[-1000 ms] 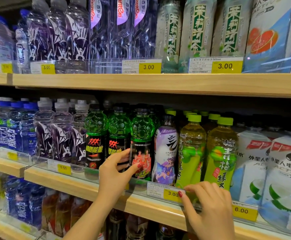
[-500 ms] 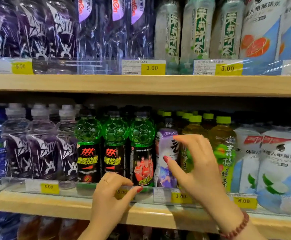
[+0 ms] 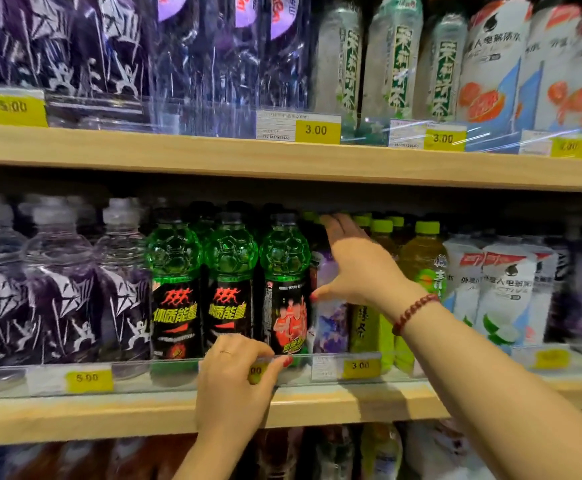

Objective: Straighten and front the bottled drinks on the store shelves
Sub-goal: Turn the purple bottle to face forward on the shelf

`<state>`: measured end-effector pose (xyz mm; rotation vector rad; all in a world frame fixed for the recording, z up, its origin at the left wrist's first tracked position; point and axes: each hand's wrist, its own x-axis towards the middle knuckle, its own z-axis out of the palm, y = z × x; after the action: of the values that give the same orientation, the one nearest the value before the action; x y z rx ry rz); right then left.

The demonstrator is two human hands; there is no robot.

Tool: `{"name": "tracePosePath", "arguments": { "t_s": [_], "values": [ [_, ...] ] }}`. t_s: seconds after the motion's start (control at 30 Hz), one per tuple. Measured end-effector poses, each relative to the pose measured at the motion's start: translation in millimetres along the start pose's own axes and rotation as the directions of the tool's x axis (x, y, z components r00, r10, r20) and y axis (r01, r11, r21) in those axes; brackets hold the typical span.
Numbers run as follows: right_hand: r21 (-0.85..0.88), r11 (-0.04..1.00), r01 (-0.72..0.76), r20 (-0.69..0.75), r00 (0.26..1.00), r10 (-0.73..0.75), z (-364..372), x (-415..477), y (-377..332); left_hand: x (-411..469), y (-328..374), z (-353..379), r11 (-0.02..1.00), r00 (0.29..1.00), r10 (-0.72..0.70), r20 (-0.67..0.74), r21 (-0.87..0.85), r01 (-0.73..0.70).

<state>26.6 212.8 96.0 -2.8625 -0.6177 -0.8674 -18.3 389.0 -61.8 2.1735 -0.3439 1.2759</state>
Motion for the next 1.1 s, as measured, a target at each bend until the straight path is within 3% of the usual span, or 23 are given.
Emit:
{"name": "tracePosePath", "arguments": {
  "t_s": [0.3, 0.5, 0.63, 0.87, 1.1],
  "values": [
    [0.36, 0.931, 0.065, -0.219, 0.976, 0.017, 12, -38, 8, -1, 5, 0, 1.0, 1.0, -0.022, -0.001, 0.005, 0.022],
    [0.445, 0.884, 0.144, -0.269, 0.963, -0.022, 21, -54, 0, 1, 5, -1, 0.999, 0.999, -0.047, 0.019, 0.002, 0.047],
    [0.51, 0.847, 0.154, -0.34, 0.94, 0.034, 20, -60, 1, 2, 9, -5, 0.997, 0.997, -0.074, 0.036, -0.011, 0.075],
    [0.571, 0.788, 0.229, -0.582, 0.79, 0.192, -12, -84, 25, 5, 27, 1, 0.997, 0.999, -0.034, 0.012, -0.075, 0.035],
    [0.627, 0.761, 0.167, -0.609, 0.714, 0.346, -59, -118, 92, 10, 100, 36, 0.959, 0.987, 0.156, 0.046, -0.248, -0.14]
  ]
}}
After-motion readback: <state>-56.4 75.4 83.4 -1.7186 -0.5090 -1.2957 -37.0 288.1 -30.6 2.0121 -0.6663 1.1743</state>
